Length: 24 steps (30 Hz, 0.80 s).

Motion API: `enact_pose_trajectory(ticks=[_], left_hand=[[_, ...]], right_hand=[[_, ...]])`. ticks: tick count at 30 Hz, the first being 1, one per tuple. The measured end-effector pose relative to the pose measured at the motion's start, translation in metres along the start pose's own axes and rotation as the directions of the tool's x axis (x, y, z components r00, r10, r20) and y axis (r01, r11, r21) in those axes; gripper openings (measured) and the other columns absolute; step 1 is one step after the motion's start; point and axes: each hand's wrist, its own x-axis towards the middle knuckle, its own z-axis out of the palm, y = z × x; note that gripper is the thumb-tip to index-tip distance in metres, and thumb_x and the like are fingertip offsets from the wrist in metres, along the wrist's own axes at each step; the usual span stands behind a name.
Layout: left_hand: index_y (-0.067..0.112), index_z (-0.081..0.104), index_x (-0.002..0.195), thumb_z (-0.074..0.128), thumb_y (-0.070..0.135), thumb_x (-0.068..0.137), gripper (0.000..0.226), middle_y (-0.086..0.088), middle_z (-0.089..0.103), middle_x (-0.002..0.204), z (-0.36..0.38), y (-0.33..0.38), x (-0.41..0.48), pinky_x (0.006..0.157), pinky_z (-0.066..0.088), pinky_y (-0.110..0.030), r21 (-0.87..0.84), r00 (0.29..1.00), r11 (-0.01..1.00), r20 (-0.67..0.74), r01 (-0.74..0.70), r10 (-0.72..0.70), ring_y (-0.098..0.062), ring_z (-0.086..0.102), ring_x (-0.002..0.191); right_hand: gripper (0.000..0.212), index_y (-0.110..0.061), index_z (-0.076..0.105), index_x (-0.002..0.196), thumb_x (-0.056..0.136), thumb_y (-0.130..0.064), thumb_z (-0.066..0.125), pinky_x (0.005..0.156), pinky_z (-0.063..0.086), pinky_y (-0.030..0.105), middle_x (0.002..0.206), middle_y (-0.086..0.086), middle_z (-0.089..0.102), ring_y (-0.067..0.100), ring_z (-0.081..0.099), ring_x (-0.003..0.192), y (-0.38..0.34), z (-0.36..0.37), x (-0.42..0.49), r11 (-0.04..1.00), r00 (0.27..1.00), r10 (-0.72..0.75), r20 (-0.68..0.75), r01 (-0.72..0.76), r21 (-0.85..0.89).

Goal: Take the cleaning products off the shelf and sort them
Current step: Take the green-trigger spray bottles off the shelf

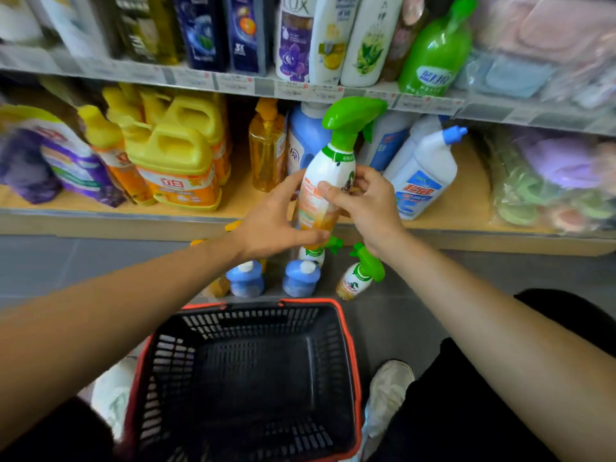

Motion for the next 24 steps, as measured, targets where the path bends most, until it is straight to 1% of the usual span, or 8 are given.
enact_pose_trajectory(ticks=[3, 5, 7, 11, 15, 18, 21, 24], left_hand=[[0.028, 0.035, 0.145, 0.091, 0.044, 0.063, 0.100, 0.019, 0.059, 0.124, -0.016, 0.038, -0.026, 0.088, 0.048, -0.010, 0.063, 0.998, 0.997, -0.032, -0.043, 0.045, 0.010, 0.059, 0.110], [0.024, 0.039, 0.143, 0.089, 0.052, 0.063, 0.098, 0.008, 0.062, 0.125, -0.028, 0.049, -0.041, 0.094, 0.054, -0.032, 0.182, 0.997, 0.983, -0.080, 0.023, -0.009, -0.007, 0.062, 0.112], [0.015, 0.047, 0.135, 0.088, 0.050, 0.066, 0.087, -0.001, 0.066, 0.120, -0.041, 0.051, -0.055, 0.090, 0.055, -0.048, 0.155, 0.987, 0.979, -0.116, 0.129, -0.112, -0.022, 0.066, 0.108], [0.011, 0.053, 0.129, 0.088, 0.044, 0.058, 0.086, -0.008, 0.070, 0.116, -0.056, 0.050, -0.088, 0.090, 0.057, -0.054, -0.038, 0.958, 0.963, -0.099, 0.267, -0.269, -0.028, 0.068, 0.108], [0.020, 0.056, 0.128, 0.084, 0.056, 0.051, 0.089, 0.003, 0.072, 0.114, -0.038, 0.050, -0.115, 0.092, 0.057, -0.050, -0.068, 0.927, 0.937, -0.140, 0.342, -0.348, -0.016, 0.070, 0.104], [0.025, 0.057, 0.121, 0.080, 0.066, 0.045, 0.089, 0.009, 0.072, 0.109, -0.016, 0.052, -0.114, 0.088, 0.059, -0.046, -0.034, 0.903, 0.926, -0.208, 0.377, -0.375, -0.010, 0.070, 0.099], [0.028, 0.057, 0.120, 0.076, 0.075, 0.046, 0.090, 0.010, 0.072, 0.107, -0.006, 0.051, -0.108, 0.087, 0.058, -0.045, 0.044, 0.903, 0.923, -0.234, 0.382, -0.362, -0.011, 0.070, 0.098], [0.031, 0.059, 0.118, 0.071, 0.079, 0.047, 0.087, 0.012, 0.073, 0.105, -0.007, 0.046, -0.102, 0.087, 0.058, -0.043, 0.084, 0.895, 0.912, -0.246, 0.402, -0.372, -0.008, 0.069, 0.096]], right_hand=[[0.046, -0.004, 0.065, 0.111, 0.075, -0.023, 0.087, 0.081, 0.061, 0.050, 0.103, 0.012, 0.075, 0.028, 0.074, 0.095, -0.024, 0.017, -0.038, 0.983, 0.996, 0.086, 0.003, -0.086, 0.165], [0.029, -0.006, 0.067, 0.104, 0.084, -0.022, 0.081, 0.069, 0.062, 0.040, 0.098, 0.011, 0.077, 0.024, 0.075, 0.090, -0.039, 0.024, -0.058, 0.960, 0.991, 0.120, 0.055, -0.130, 0.249], [0.019, -0.008, 0.069, 0.105, 0.091, -0.022, 0.072, 0.066, 0.060, 0.032, 0.100, 0.010, 0.077, 0.020, 0.075, 0.088, -0.047, 0.027, -0.078, 0.944, 0.975, 0.130, 0.183, -0.178, 0.279], [0.033, -0.018, 0.061, 0.126, 0.094, -0.020, 0.067, 0.093, 0.056, 0.036, 0.123, 0.004, 0.070, 0.017, 0.067, 0.114, -0.048, 0.026, -0.096, 0.957, 0.956, 0.098, 0.276, -0.166, 0.237], [0.038, -0.012, 0.057, 0.138, 0.101, -0.023, 0.054, 0.102, 0.049, 0.025, 0.136, 0.002, 0.064, 0.012, 0.059, 0.127, -0.045, 0.034, -0.097, 0.950, 0.964, 0.064, 0.257, -0.138, 0.280], [0.032, -0.007, 0.064, 0.128, 0.101, -0.021, 0.058, 0.097, 0.053, 0.031, 0.123, 0.007, 0.071, 0.017, 0.066, 0.117, -0.036, 0.044, -0.097, 0.932, 0.983, 0.091, 0.157, -0.139, 0.334], [0.024, 0.002, 0.069, 0.111, 0.093, -0.014, 0.071, 0.092, 0.057, 0.046, 0.103, 0.017, 0.075, 0.027, 0.071, 0.100, -0.028, 0.047, -0.089, 0.955, 0.989, 0.099, -0.107, -0.064, 0.291], [0.025, -0.001, 0.072, 0.098, 0.085, -0.021, 0.080, 0.077, 0.058, 0.035, 0.085, 0.011, 0.076, 0.012, 0.069, 0.075, -0.018, 0.049, -0.086, 0.976, 0.972, 0.086, -0.217, -0.038, 0.215]])
